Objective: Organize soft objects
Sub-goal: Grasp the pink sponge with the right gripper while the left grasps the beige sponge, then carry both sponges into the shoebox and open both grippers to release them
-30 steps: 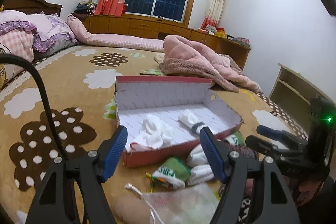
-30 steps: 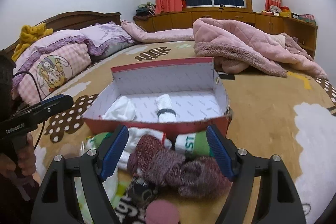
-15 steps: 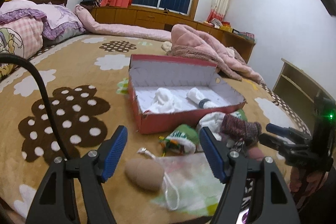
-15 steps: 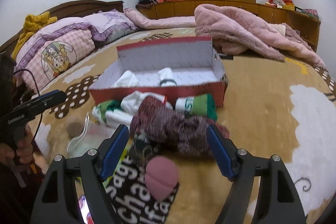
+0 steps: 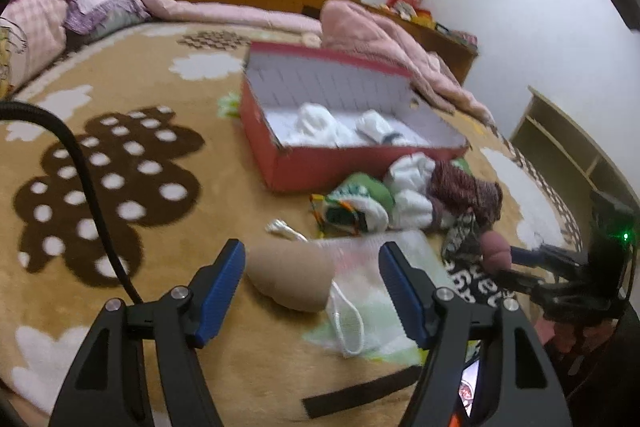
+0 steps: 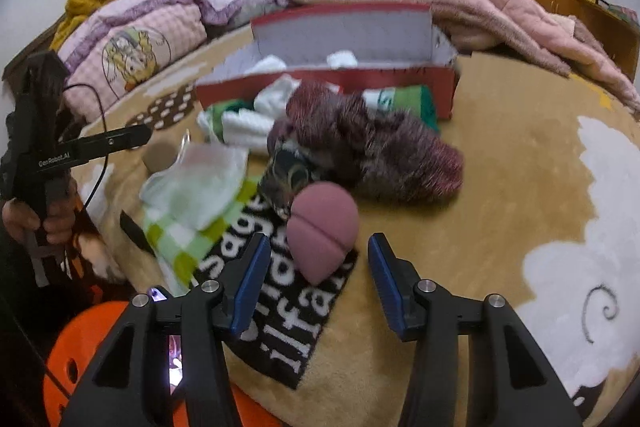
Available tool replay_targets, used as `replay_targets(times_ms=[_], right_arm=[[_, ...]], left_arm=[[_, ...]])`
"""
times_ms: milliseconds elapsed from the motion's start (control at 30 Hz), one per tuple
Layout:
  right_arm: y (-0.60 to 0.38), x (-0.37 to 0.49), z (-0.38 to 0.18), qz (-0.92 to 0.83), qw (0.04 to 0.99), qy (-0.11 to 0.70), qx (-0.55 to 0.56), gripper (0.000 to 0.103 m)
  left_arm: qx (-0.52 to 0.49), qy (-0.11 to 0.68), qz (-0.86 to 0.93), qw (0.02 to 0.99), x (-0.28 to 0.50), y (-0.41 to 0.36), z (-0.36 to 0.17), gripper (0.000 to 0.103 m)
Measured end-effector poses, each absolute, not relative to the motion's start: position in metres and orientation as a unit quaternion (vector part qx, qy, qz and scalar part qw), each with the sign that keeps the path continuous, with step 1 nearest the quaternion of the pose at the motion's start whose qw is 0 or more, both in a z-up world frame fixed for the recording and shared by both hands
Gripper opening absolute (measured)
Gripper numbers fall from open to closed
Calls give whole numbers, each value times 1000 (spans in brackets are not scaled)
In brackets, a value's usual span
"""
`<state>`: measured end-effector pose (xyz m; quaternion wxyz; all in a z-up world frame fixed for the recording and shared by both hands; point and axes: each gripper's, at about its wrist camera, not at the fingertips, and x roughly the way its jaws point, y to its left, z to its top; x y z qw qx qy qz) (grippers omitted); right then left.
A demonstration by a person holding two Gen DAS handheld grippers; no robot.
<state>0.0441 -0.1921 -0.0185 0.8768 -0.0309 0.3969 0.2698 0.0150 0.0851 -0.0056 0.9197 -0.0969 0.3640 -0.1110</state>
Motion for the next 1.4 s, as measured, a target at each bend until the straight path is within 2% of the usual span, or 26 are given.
replay_targets(times_ms=[67,100,133,200,333,567,733,1000,1400], right_arm=[[-189,46,-24,273,872,406,-34,50],[-189,46,-26,273,871,407,-35,41],[-188,46,-26,274,870,408,-36,37],[-188,47,-26,266,872,408,-36,31],[-191,46,-21,278,873,401,-26,27],[-190,35,-2,325,877,354,-17,27],[-195,37,10,343,882,324,11,27],[-206,51,29,361,890,274,50,27],[-198,82,31,349,896,272,47,28]], left_arm=[[-92,376,-108,916,21,80,-12,60],[-83,378,-94,917,23,79,-13,48],[-80,383,-85,916,24,80,-13,37],[-99,389,-82,912,26,87,-12,32],[-137,382,-77,911,25,103,-5,25],[-179,325,-129,920,16,108,22,22],[-162,283,-155,933,12,93,41,21],[-137,271,-172,937,23,77,46,21],[-127,259,-168,943,48,72,49,21]])
